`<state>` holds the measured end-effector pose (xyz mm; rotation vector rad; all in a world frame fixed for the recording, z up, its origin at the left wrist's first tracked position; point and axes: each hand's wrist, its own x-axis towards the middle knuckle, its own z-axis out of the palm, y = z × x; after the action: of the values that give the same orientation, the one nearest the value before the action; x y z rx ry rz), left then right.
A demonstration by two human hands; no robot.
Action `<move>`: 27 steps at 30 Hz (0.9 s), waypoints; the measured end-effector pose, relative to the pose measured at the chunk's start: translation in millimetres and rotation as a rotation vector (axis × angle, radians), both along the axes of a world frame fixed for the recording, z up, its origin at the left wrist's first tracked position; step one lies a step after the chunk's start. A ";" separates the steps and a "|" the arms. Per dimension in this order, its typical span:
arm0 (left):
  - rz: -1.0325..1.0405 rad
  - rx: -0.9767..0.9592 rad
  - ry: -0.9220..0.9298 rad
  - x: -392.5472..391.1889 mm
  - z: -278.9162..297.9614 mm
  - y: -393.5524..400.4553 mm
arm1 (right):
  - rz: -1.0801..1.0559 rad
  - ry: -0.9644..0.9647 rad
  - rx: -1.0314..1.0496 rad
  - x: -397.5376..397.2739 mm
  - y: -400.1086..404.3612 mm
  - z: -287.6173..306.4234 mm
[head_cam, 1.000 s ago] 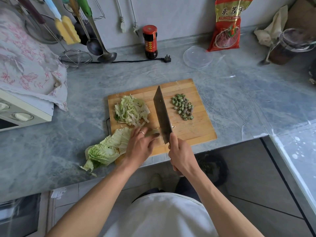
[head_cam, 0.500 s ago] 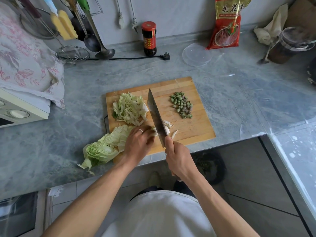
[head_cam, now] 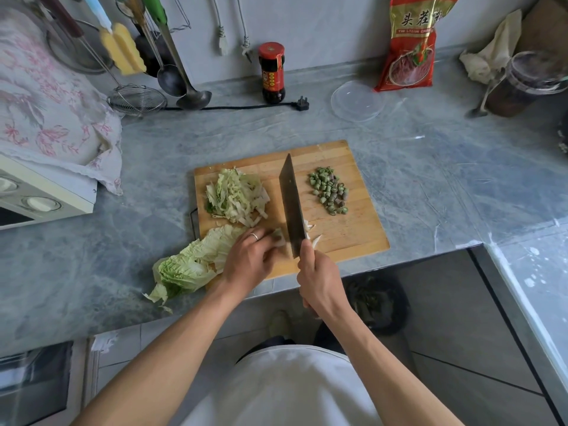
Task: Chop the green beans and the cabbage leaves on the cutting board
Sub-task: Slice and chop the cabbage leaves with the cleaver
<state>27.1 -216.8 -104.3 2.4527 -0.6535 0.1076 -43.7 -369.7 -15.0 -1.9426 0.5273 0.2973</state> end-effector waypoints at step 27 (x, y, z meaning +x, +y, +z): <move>0.048 -0.112 0.086 -3.6 8.2 -0.4 | -0.011 -0.040 -0.068 0.5 33.8 -3.8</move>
<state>23.4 -217.1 -96.1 2.3519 -0.5368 0.0551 -43.2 -335.9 -18.8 -2.0068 0.5275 0.2359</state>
